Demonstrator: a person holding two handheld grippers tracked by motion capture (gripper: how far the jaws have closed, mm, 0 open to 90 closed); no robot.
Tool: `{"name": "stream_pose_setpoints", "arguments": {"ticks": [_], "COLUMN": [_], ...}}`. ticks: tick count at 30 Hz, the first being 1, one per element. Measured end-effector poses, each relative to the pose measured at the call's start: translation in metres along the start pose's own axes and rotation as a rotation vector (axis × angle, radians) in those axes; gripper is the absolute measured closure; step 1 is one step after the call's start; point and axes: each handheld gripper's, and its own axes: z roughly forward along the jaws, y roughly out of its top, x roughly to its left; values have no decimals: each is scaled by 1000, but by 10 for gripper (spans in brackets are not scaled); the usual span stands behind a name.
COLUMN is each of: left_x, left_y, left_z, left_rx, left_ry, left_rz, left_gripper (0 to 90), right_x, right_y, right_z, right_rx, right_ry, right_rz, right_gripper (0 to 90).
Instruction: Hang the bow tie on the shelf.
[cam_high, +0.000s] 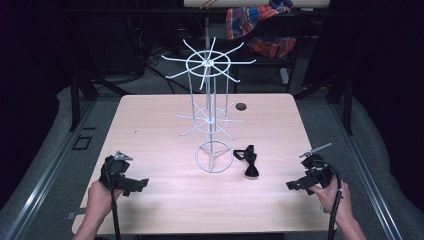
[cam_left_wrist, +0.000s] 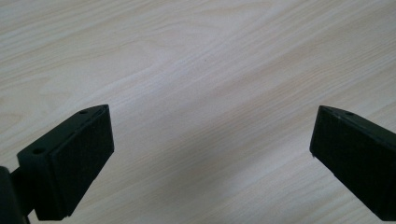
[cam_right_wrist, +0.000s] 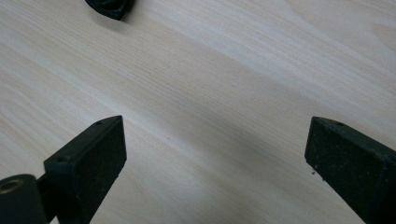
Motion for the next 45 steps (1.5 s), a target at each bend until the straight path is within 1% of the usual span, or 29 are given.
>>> {"name": "stream_pose_setpoints", "arguments": {"ticks": [2,3,5,6,8,10,11,13,14,15,16,21,23,24,25,26,28,29,30,32,33,36,38,41,42,45], "left_x": [0,0,0,0,0,0,0,0,0,0,0,-1,-1,-1,-1,-1,-1,-2,-2,-1,-1,-2,-2,-2,-2,-3], "left_y": [0,0,0,0,0,-1,-1,-1,-1,-1,-1,0,0,0,0,0,0,0,0,0,0,0,0,0,0,0], "left_z": [0,0,0,0,-1,-1,-1,-1,-1,-2,-2,0,1,1,1,1,1,1,1,1,1,1,2,2,2,2], "left_rx": [0,0,0,-1,-1,-1,2,2,-1,-3,-3,2,3,3,4,4,4,5,5,5,6,6,5,7,10,11], "left_ry": [0,-1,-2,-2,-2,-4,-8,-6,-5,-5,-5,-8,-9,-10,-8,-9,-8,-8,-8,-7,-7,-6,-5,-5,-6,-8], "left_rz": [-1,-1,-1,0,-1,2,3,1,0,2,4,3,5,5,7,7,7,7,6,7,7,8,8,10,11,12], "left_gripper": [0,0,0,0,0,0,0,0,0,0,0,0,0,0,0,0,0,0,0,0,0,0,0,0,0,0], "right_x": [1,2,3,6,7,7,6,7,7,8,8,10,11,12,13,13,16,17,19,20,21,25,29,32,36,39], "right_y": [0,1,1,1,2,2,2,2,3,3,3,4,5,5,6,7,8,10,12,13,15,20,24,27,30,33], "right_z": [0,0,-1,1,0,-1,-1,0,-1,-1,-1,-2,-3,-5,-5,-6,-6,-7,-7,-7,-8,-8,-9,-9,-8,-8], "right_rx": [7,12,19,-5,5,12,19,15,25,25,16,14,-3,-6,-20,-13,-32,-30,-44,-48,-56,-67,-77,-89,-100,-108], "right_ry": [4,-8,0,-1,13,9,7,13,12,12,18,21,28,17,26,21,25,25,22,23,26,25,35,35,45,55], "right_rz": [0,-12,-17,0,-5,-6,-16,-10,-12,-18,-15,-15,-10,-18,-11,-28,-24,-36,-38,-47,-43,-61,-75,-80,-86,-96], "right_gripper": [50,50,50,49,49,48,48,48,48,47,47,48,48,48,48,48,49,49,49,49,49,50,49,49,49,49]}}
